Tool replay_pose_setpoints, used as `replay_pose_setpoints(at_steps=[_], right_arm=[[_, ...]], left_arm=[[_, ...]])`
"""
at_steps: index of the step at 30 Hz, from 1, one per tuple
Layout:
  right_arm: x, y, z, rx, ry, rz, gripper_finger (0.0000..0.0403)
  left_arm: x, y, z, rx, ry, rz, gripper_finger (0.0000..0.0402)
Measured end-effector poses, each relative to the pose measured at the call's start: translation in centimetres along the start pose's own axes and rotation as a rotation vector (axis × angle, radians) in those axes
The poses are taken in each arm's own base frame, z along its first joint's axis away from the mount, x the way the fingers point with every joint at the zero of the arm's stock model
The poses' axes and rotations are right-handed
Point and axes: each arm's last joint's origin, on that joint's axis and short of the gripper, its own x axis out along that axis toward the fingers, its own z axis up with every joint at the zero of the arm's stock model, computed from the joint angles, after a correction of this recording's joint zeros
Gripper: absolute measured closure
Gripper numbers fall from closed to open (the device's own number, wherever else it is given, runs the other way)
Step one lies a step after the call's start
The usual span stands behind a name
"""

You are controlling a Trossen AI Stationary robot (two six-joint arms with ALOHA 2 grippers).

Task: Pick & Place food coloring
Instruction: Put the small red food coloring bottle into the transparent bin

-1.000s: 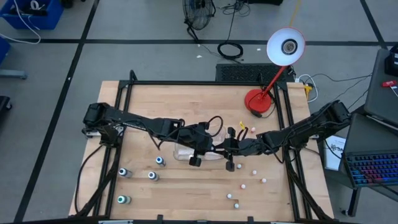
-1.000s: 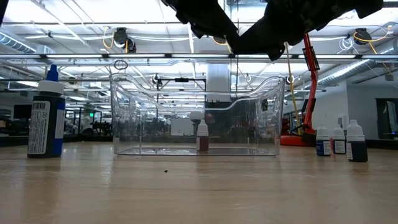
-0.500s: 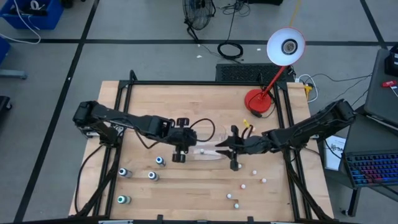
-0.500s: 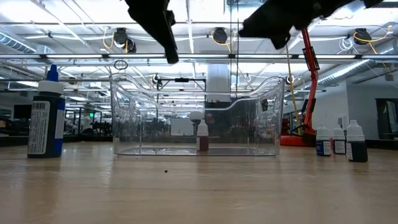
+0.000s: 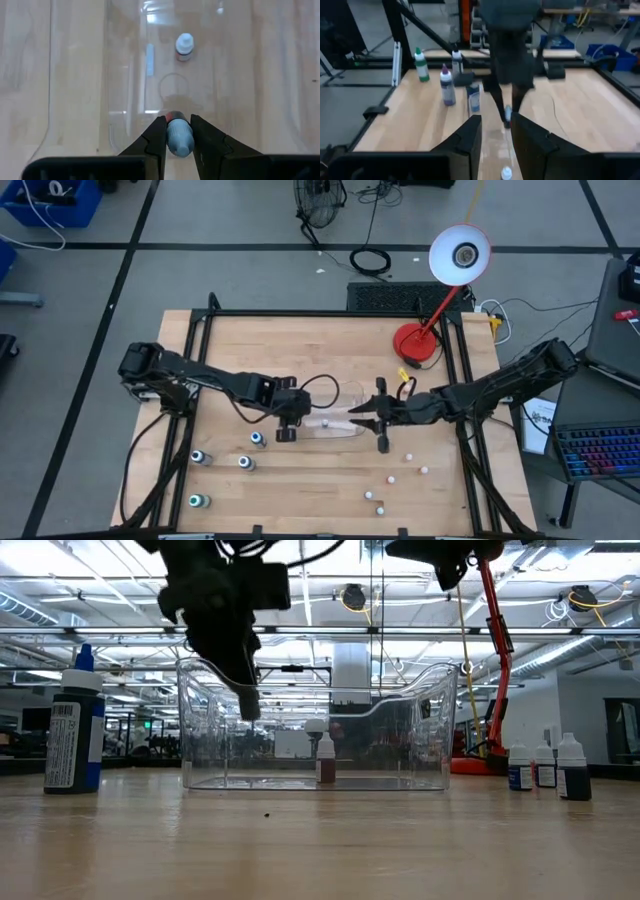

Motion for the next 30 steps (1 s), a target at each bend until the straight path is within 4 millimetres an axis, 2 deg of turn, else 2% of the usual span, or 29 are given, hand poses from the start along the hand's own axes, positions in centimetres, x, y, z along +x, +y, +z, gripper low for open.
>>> replay_pose_setpoints(at_steps=[7, 17, 19, 25, 30], right_arm=[[0.0, 0.0, 0.2, -0.011, -0.023, 0.002, 0.0308], [0.0, 0.0, 0.3, -0.012, -0.027, 0.002, 0.0313], [0.0, 0.0, 0.3, -0.012, -0.026, 0.002, 0.0314], [0.0, 0.0, 0.3, -0.012, -0.028, 0.003, 0.0314], [0.0, 0.0, 0.3, -0.012, -0.028, 0.003, 0.0314]], left_arm=[[2.0, 1.1, -0.5, -0.041, 0.027, -0.016, 0.0331], [5.1, 0.9, -0.5, -0.05, 0.051, -0.117, 0.0331], [5.2, 0.8, -0.9, -0.052, 0.085, -0.136, 0.0331], [5.1, 0.8, -0.6, -0.048, 0.062, -0.15, 0.032], [5.0, 0.7, -0.5, -0.043, 0.052, -0.152, 0.033]])
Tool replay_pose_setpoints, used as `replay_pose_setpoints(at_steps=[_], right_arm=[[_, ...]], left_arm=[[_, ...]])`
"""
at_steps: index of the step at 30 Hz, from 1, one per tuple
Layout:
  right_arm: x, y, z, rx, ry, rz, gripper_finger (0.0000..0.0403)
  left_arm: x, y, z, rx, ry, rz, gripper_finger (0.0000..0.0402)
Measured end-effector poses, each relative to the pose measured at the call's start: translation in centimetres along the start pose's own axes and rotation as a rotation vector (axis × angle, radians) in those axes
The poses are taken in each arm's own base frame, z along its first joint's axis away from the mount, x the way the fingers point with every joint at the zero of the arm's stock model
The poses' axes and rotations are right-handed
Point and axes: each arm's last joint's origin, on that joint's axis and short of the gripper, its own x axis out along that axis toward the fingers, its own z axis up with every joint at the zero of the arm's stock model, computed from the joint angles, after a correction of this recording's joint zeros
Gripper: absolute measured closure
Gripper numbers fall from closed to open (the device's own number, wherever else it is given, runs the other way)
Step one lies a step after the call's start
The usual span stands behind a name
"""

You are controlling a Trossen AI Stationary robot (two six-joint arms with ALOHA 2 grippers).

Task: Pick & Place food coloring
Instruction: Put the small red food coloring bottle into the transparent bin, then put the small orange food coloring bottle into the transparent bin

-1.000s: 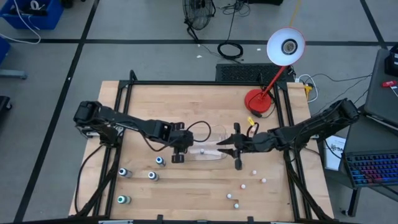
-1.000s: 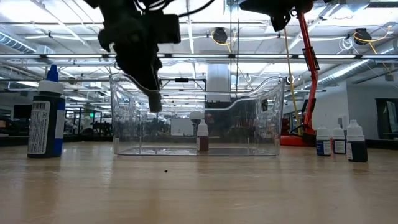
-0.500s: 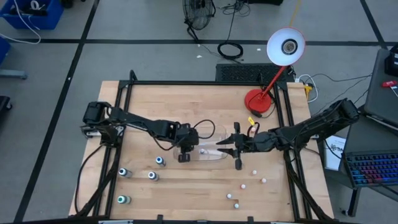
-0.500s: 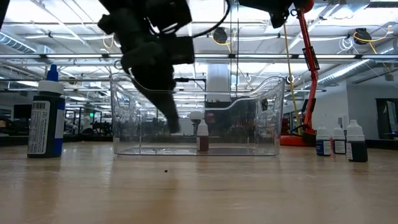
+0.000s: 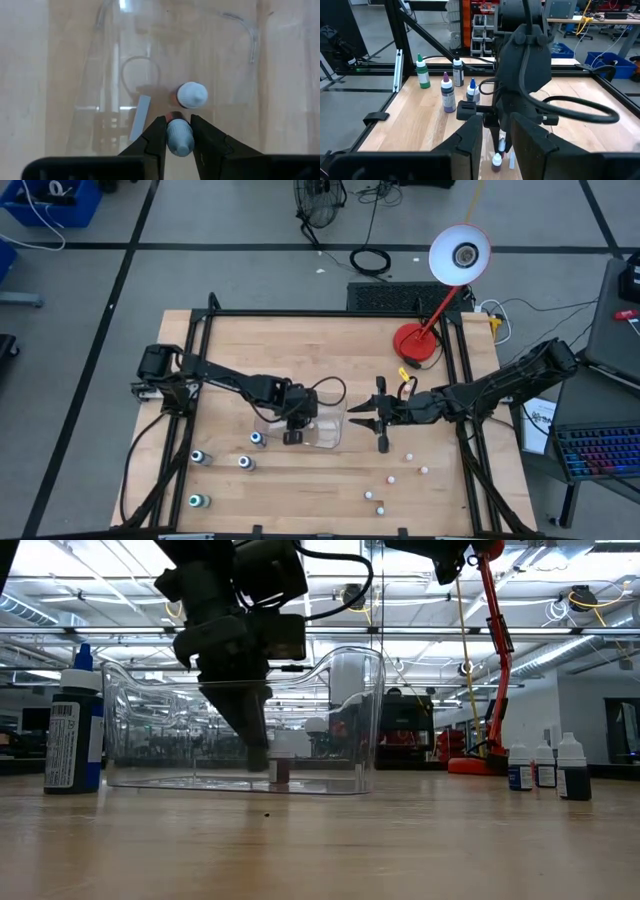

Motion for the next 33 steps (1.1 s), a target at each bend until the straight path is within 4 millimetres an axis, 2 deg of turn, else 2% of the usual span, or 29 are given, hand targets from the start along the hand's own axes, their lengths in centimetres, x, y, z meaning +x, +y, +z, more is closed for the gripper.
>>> replay_pose_setpoints(at_steps=[3, 11, 19, 23, 27, 30, 33], right_arm=[[0.0, 0.0, 0.0, 0.0, 0.0, 0.0, 0.0314], [0.0, 0.0, 0.0, 0.0, 0.0, 0.0, 0.0314], [0.0, 0.0, 0.0, 0.0, 0.0, 0.0, 0.0314], [0.0, 0.0, 0.0, 0.0, 0.0, 0.0, 0.0314], [0.0, 0.0, 0.0, 0.0, 0.001, 0.0, 0.0314], [0.0, 0.0, 0.0, -0.002, 0.005, 0.0, 0.0314], [-0.7, -0.2, 0.1, -0.007, 0.021, -0.002, 0.0314]], left_arm=[[0.0, 0.0, 0.0, 0.0, 0.0, 0.0, 0.0322], [0.0, 0.0, 0.0, -0.002, -0.002, 0.0, 0.0262], [-0.1, 0.0, 0.2, -0.002, -0.011, -0.001, 0.0242], [-0.9, -0.2, 1.0, 0.0, -0.04, -0.004, 0.0237], [-3.3, -0.5, 2.3, 0.01, -0.075, -0.004, 0.0238], [-6.3, -0.8, 3.1, 0.031, -0.082, -0.004, 0.0243], [-10.0, -1.0, 2.9, 0.061, -0.111, -0.005, 0.0248]])
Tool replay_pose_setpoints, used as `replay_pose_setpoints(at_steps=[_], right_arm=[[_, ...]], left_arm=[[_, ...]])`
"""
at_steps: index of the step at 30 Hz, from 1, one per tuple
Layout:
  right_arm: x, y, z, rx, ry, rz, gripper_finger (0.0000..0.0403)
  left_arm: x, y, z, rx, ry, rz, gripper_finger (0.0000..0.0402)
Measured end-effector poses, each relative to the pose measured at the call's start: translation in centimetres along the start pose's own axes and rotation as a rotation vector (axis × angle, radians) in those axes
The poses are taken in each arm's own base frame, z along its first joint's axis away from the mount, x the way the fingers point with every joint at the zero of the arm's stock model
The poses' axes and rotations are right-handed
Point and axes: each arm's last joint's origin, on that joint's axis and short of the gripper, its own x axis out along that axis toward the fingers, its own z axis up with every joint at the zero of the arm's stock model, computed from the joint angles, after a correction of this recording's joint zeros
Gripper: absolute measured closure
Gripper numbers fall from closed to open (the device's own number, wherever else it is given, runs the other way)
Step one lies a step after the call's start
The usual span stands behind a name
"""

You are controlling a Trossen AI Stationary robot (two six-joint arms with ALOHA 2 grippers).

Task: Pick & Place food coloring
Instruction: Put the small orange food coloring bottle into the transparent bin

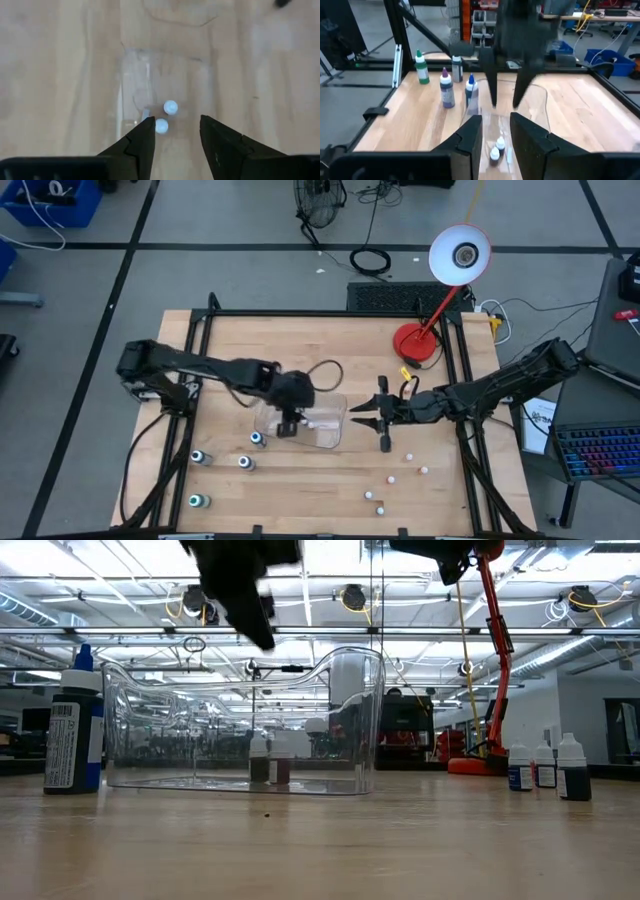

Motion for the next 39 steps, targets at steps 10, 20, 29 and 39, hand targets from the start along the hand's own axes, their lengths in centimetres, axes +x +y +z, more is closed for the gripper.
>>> replay_pose_setpoints(at_steps=[10, 20, 29, 39], right_arm=[[-4.5, -0.8, 0.5, 0.079, 0.101, 0.014, 0.0314], [-8.3, 1.1, 1.9, -0.011, -0.002, 0.183, 0.0314], [-9.6, 1.3, 0.3, -0.038, -0.082, 0.243, 0.0314], [-10.3, 0.9, -3.4, 0.129, -0.338, 0.312, 0.0314]], left_arm=[[-8.5, -1.9, -7.6, 0.216, -0.518, -0.054, 0.0236], [-6.6, -0.4, -18.0, 0.102, -0.858, -0.063, 0.0237], [-6.6, 0.1, -21.9, 0.117, -1.017, -0.033, 0.0248], [-7.0, 0.4, -22.7, 0.09, -1.074, 0.012, 0.0227]])
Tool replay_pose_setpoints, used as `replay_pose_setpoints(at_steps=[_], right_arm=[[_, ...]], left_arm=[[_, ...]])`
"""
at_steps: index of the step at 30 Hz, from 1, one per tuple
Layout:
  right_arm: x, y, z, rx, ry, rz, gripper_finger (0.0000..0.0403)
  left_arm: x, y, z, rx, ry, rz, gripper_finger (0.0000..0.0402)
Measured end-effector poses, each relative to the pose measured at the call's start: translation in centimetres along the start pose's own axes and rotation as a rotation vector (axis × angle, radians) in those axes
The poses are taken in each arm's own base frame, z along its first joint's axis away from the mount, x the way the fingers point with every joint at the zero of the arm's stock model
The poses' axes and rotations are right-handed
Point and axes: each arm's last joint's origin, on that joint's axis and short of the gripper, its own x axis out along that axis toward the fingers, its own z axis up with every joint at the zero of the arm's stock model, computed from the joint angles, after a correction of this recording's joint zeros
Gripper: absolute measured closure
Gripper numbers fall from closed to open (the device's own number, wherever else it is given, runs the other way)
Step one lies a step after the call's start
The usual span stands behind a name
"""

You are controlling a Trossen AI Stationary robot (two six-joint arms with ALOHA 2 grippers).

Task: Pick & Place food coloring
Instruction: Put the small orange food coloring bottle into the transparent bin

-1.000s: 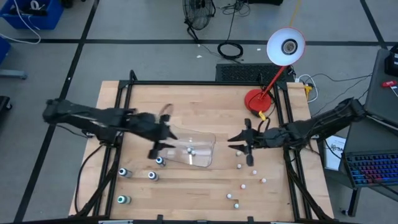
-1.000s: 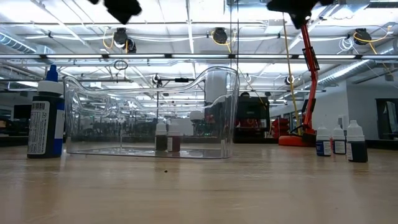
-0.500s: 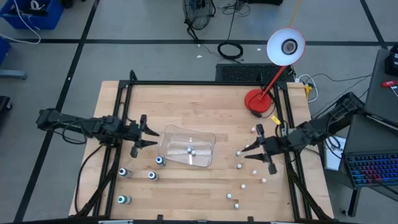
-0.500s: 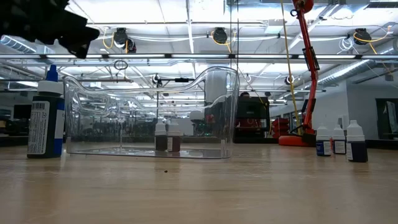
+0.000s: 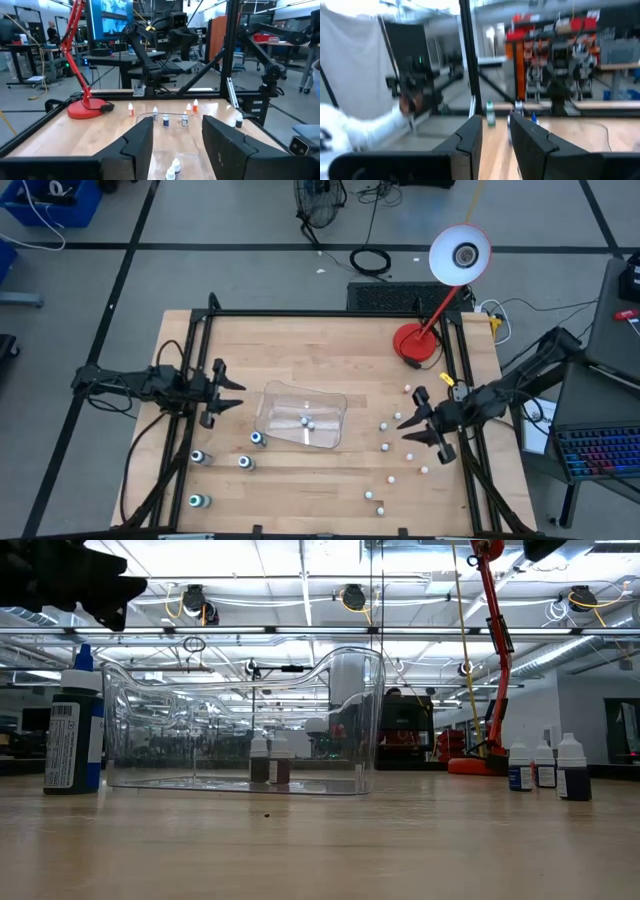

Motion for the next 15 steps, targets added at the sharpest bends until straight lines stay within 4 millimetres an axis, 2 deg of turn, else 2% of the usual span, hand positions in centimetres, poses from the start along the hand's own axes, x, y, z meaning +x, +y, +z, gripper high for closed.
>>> replay_pose_setpoints(at_steps=[4, 6, 12, 13, 15], right_arm=[[-0.4, -0.5, -0.2, -0.08, -0.102, -0.016, 0.0314], [-0.3, -0.7, 0.3, -0.125, -0.086, -0.104, 0.0313], [1.1, -1.6, 3.4, -0.3, 0.243, -0.683, 0.0276], [1.3, -2.0, 3.9, -0.272, 0.3, -0.736, 0.0266], [1.6, -2.9, 5.3, -0.09, 0.411, -0.78, 0.0249]], left_arm=[[0.1, 0.0, -0.1, 0.001, 0.01, 0.0, 0.0225], [0.1, 0.0, -0.1, 0.001, 0.008, -0.001, 0.0227], [0.1, 0.0, -0.1, 0.001, 0.012, -0.001, 0.0238], [0.1, 0.0, -0.1, 0.001, 0.012, -0.001, 0.024], [0.1, 0.0, -0.1, 0.001, 0.011, -0.001, 0.0243]])
